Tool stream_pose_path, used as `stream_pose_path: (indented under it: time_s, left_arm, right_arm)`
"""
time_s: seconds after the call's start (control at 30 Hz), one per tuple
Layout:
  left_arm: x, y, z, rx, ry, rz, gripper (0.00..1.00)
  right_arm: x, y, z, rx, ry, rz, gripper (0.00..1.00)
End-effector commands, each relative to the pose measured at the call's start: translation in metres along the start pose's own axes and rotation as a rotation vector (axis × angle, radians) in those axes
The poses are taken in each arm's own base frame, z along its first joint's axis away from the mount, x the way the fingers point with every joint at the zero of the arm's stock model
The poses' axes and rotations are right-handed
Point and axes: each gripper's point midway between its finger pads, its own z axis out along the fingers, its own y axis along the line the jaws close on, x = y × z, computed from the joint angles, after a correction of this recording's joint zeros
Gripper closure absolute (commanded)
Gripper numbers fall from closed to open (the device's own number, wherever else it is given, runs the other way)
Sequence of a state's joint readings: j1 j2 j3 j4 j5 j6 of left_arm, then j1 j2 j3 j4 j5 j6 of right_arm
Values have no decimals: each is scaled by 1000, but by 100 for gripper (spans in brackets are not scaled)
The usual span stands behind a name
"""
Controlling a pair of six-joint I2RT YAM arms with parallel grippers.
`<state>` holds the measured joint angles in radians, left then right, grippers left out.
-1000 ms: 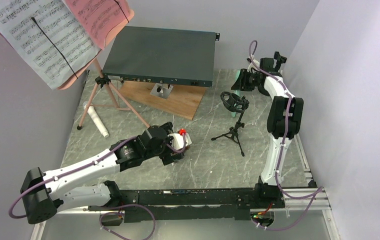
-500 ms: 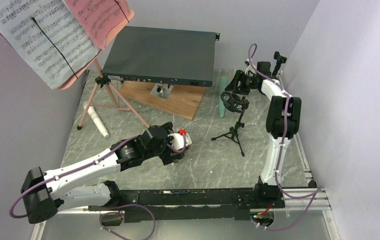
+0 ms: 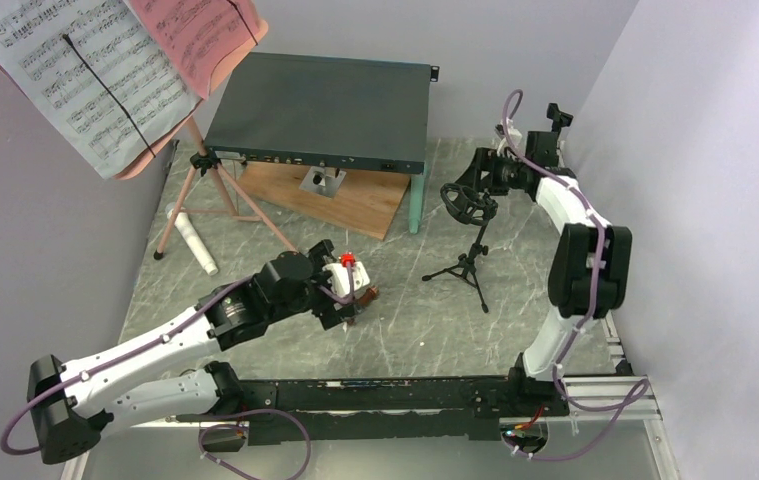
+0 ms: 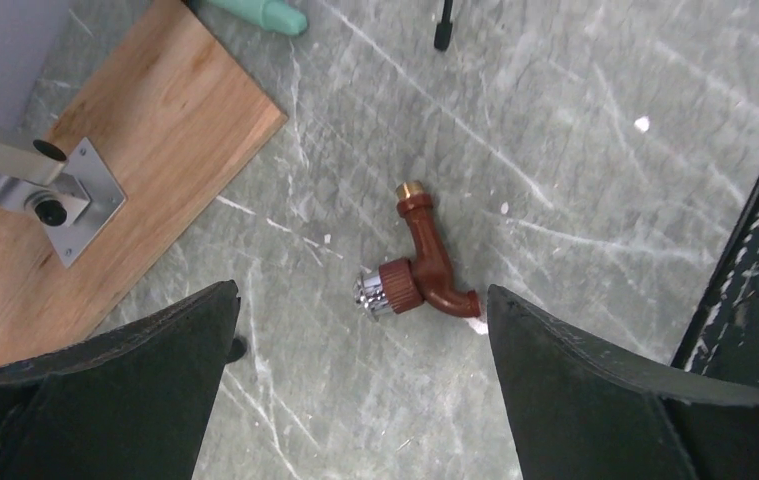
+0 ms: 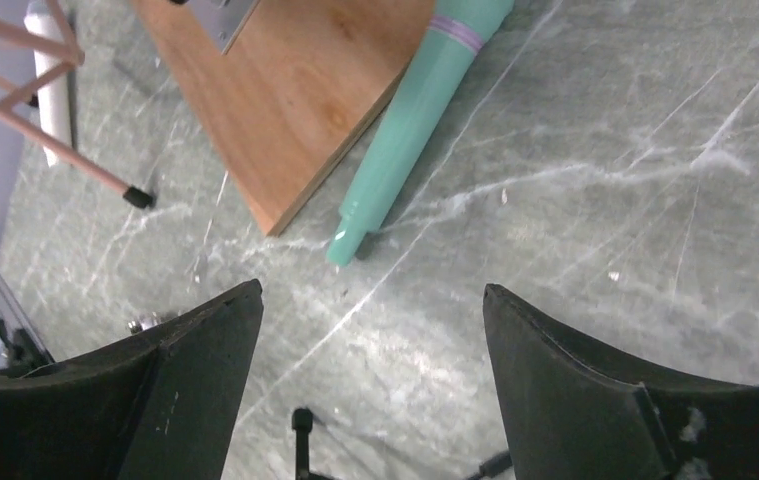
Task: Pack up the instrument practice props
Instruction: Place the microphone at the center of the board, then pick up the microphone stand at the center of the board.
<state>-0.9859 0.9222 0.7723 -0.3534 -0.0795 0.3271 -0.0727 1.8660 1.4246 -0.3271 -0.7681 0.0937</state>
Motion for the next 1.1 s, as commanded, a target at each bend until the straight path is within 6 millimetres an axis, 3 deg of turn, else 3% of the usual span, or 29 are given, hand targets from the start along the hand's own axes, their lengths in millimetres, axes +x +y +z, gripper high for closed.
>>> stream_pose_path:
  time_s: [0.0, 0.17, 0.3, 0.47, 0.57, 0.67, 0.9, 1.07]
  left_arm:
    - [-31, -4, -9, 33, -144, -87, 1]
    - [-48, -13, -11, 53, -281, -311, 1]
    - [-46, -41, -3, 168, -358, -536, 1]
    - [-59, -60, 11, 272, -395, -646, 2]
    - [-68, -63, 28, 267, -402, -608, 2]
    - [-77, -67, 50, 270, -395, -520, 2]
    - [-89, -63, 111, 231, -406, -237, 1]
    - [-100, -59, 162, 215, -425, -191, 1]
  right_arm:
    - [-10, 19, -31, 7, -96, -190, 15]
    - [5, 28, -66, 23, -171, -245, 6]
    - [28, 20, -94, 61, -220, -216, 0]
    - [33, 7, -144, 161, -347, -169, 0]
    - [38, 3, -172, 198, -380, -194, 0]
    - [51, 12, -183, 168, -371, -239, 0]
    - [98, 34, -188, 105, -359, -341, 1]
    - [96, 41, -191, 55, -376, -293, 1]
